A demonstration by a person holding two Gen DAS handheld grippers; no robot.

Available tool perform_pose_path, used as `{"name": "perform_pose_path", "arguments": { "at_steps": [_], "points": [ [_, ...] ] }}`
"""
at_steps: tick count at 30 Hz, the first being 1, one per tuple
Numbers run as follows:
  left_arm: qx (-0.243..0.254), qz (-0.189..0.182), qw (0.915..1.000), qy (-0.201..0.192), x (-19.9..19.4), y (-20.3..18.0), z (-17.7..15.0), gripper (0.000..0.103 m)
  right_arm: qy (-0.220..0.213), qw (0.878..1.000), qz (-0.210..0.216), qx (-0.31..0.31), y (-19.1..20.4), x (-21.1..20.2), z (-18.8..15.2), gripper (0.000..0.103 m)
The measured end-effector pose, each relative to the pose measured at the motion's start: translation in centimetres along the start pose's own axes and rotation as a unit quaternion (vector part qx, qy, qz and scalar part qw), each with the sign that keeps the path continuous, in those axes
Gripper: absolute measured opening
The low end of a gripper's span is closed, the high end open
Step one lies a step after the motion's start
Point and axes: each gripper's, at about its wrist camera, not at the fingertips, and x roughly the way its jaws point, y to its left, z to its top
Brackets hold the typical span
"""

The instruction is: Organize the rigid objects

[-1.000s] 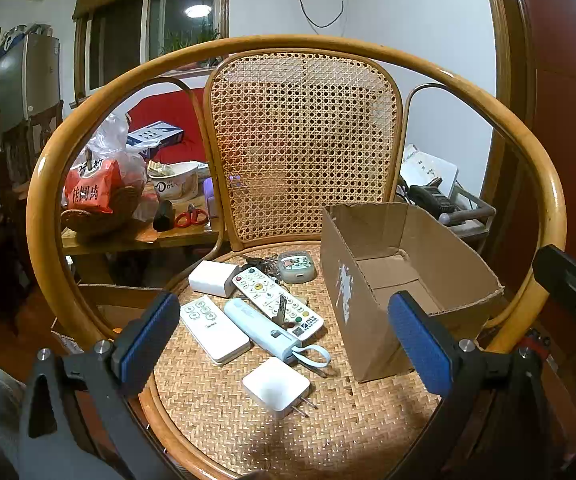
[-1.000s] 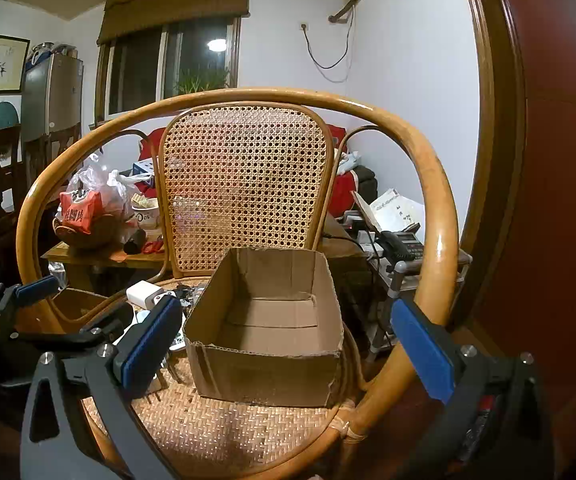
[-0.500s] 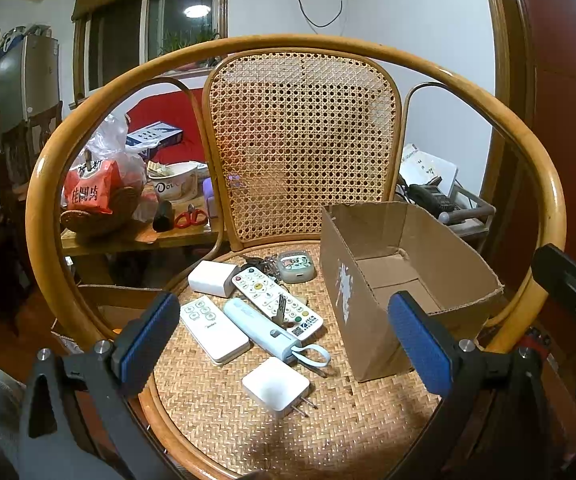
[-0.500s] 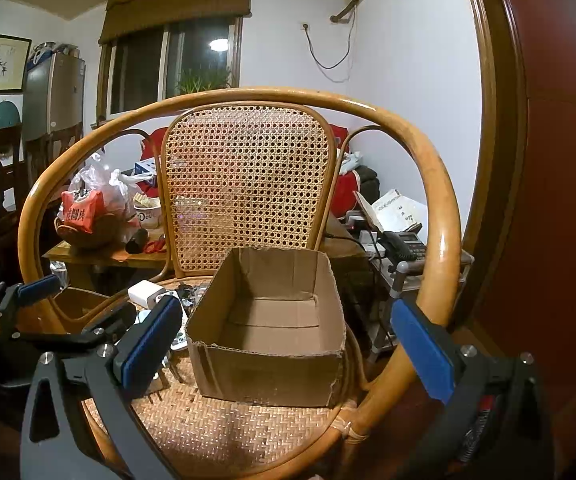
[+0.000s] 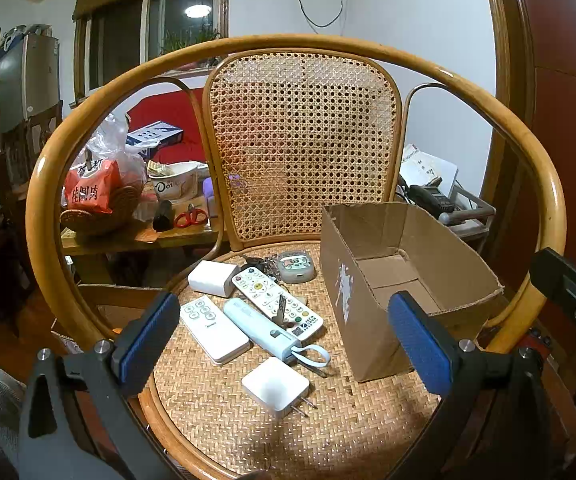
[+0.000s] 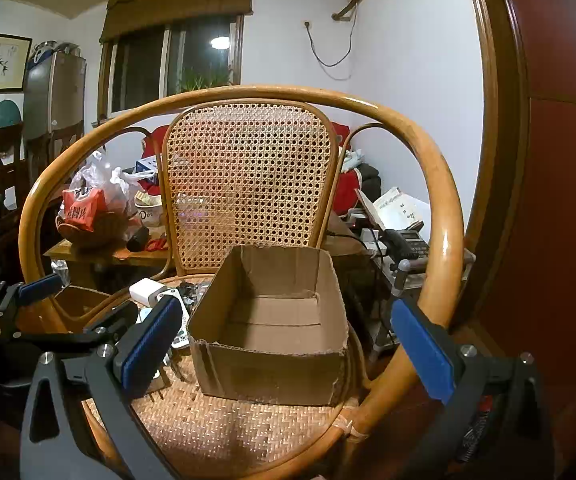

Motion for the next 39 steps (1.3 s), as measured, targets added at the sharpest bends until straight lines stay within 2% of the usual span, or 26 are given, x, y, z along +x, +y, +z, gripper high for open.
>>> {"name": "perform_pose_path", "arguments": {
  "at_steps": [34,39],
  "points": [
    [0.006,0.000,1.0000,0.007,0.10,-0.05,-0.24,0.103,-0.001,1.000,-0.004,-0.003,0.14,-0.08,-0.02,0.103],
    [0.007,-0.003,0.9999,0.008,0.17,0.05,-0.20,0.103,0.004,1.000,0.011,0.009,-0.02,0.04,0.08,0.103]
  ]
}}
